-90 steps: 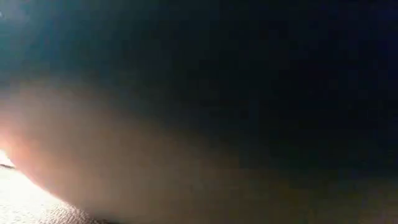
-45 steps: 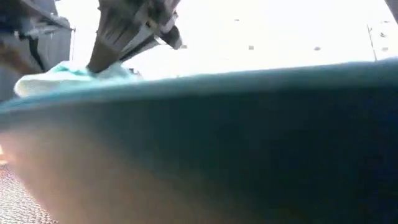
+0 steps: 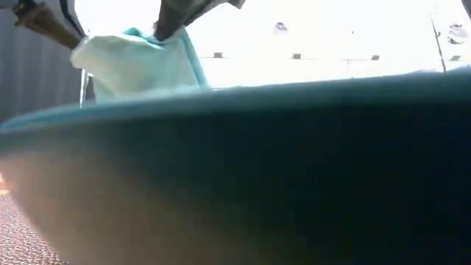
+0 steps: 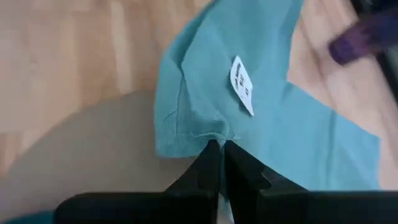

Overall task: Set table place
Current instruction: Fold the blue table napkin

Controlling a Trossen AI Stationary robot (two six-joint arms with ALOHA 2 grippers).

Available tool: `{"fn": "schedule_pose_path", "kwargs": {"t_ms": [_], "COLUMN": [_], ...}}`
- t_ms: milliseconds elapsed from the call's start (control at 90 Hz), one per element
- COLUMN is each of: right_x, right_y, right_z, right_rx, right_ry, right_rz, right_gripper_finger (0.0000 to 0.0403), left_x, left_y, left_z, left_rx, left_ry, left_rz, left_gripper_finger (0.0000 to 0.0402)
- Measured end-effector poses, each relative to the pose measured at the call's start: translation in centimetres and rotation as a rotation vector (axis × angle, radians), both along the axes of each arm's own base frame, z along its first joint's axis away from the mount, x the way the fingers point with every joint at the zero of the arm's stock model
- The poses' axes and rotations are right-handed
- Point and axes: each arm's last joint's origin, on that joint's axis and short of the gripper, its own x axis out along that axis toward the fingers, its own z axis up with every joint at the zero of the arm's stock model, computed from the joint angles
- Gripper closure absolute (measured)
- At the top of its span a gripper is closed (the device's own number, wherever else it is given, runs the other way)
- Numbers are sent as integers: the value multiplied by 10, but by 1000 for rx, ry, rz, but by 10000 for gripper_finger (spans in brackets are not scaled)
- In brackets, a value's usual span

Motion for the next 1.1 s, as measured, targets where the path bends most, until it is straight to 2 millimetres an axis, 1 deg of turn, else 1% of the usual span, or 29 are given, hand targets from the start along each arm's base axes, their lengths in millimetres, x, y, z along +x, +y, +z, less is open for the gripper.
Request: {"fn": "schedule_pose_path", "kwargs": {"t_ms": [200,322,489,556,633,744,844,911,967,1056,1100], "right_x": [-14,-19,-24,-28,-30,-34,-40,-47,-51,-62,-70], "right_y": [-10,-17,-35,-44,-54,-71,-86,-98,-107,-122,-128], "right_z": [4,3,3,7,20,38,44,40,30,12,6], "right_rx": [-72,-94,-156,-169,-164,-157,-150,-141,-110,-48,14], "right_ry": [69,114,203,231,215,207,238,288,319,314,281], "right_rz": [-120,-170,-223,-243,-241,-241,-231,-247,-255,-248,-225], "right_gripper_finger": [403,403,403,403,403,403,403,403,403,403,403], "left_x": [13,29,55,63,69,75,79,83,84,86,88], "left_y": [15,23,38,45,52,64,75,81,85,91,93], "left_z": [1,2,4,5,4,-4,-12,-14,-18,-22,-23], "left_rx": [68,79,92,94,86,63,61,47,36,46,52], "left_ry": [-13,-32,-48,-48,-38,-7,6,2,8,10,7], "left_rz": [38,33,11,11,2,-3,6,6,0,-7,-15], "left_gripper_finger": [402,401,401,402,401,401,402,402,402,402,402]}}
